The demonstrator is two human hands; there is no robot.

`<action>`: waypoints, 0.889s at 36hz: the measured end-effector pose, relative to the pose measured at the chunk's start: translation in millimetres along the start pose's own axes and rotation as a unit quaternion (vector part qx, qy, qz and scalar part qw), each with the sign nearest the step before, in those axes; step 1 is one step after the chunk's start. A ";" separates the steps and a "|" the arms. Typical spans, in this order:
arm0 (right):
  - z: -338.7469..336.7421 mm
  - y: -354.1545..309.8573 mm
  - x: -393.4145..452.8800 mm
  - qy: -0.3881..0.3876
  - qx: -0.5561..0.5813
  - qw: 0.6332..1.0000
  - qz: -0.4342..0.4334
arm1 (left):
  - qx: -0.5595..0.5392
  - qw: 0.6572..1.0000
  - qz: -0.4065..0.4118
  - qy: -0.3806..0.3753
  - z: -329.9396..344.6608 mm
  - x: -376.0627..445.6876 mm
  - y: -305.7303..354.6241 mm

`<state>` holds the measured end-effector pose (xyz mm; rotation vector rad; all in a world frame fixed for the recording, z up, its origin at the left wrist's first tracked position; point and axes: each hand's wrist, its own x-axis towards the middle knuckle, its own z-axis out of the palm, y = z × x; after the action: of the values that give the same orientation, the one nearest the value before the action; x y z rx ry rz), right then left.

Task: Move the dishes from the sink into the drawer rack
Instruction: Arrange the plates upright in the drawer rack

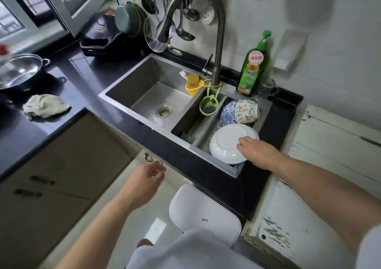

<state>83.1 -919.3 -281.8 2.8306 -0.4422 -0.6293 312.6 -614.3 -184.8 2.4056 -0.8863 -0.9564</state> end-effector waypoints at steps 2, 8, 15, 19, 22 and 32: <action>-1.1 4.7 -2.1 0.001 0.009 1.000 -0.003 | -0.003 1.000 0.001 0.001 -0.4 -0.9 0.3; -5.7 10.3 -2.9 0.053 -0.020 0.998 0.019 | -0.010 1.000 -0.007 0.009 -2.7 -3.0 0.2; -15.5 -4.8 9.2 0.099 -0.074 0.990 0.070 | -0.009 1.000 -0.010 0.004 1.3 -10.1 2.7; -29.4 5.9 23.2 0.172 -0.099 0.979 0.051 | -0.016 1.000 -0.016 0.002 2.3 -13.0 -0.8; -44.4 13.0 20.2 0.223 -0.092 0.970 0.024 | -0.030 0.999 -0.016 -0.008 4.7 -14.5 -2.9; -91.0 -71.0 -20.2 0.304 0.734 0.504 0.338 | -0.272 0.952 -0.104 -0.098 35.6 -23.0 -15.1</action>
<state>123.0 -834.0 -212.1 2.9016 -2.6550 1.6627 280.3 -592.3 -207.0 1.9718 -0.3584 -1.3347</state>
